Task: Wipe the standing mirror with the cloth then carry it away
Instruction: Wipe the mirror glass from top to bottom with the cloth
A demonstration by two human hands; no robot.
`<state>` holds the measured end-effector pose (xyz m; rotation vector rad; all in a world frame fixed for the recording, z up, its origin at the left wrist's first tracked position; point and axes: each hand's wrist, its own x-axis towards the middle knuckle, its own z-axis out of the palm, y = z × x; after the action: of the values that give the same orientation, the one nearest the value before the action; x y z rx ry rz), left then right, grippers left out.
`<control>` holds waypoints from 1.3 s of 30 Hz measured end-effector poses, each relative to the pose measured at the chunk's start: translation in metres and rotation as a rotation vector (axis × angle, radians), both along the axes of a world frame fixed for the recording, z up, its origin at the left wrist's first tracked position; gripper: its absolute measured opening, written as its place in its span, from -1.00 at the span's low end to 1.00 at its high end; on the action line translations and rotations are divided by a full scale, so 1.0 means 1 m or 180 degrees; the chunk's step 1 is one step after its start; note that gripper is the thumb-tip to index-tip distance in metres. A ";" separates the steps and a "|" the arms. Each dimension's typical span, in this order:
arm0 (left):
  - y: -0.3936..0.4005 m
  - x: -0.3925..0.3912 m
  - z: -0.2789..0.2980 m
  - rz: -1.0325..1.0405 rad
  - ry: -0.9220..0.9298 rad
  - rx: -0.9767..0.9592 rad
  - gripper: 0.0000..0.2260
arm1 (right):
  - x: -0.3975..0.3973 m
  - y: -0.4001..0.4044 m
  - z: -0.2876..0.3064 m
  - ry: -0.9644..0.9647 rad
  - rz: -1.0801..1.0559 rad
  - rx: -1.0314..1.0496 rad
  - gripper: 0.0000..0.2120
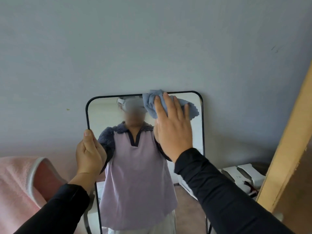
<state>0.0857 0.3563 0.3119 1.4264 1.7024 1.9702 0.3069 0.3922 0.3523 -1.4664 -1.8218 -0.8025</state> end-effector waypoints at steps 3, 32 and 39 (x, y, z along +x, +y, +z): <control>0.001 0.000 0.000 0.0029 -0.0004 0.0007 -0.46 | 0.035 0.000 0.003 0.0136 -0.0300 -0.0032 -0.45; 0.003 -0.001 -0.001 -0.0245 -0.0343 0.0067 -0.52 | 0.042 -0.018 -0.019 0.0468 0.0397 -0.0231 -0.40; 0.008 -0.007 -0.006 -0.0356 -0.0298 0.0059 -0.50 | -0.023 -0.038 -0.054 0.0506 0.0367 -0.0432 -0.40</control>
<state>0.0788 0.3639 0.3061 1.3800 1.5350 1.9652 0.2844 0.3539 0.2980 -1.4499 -1.8500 -0.4999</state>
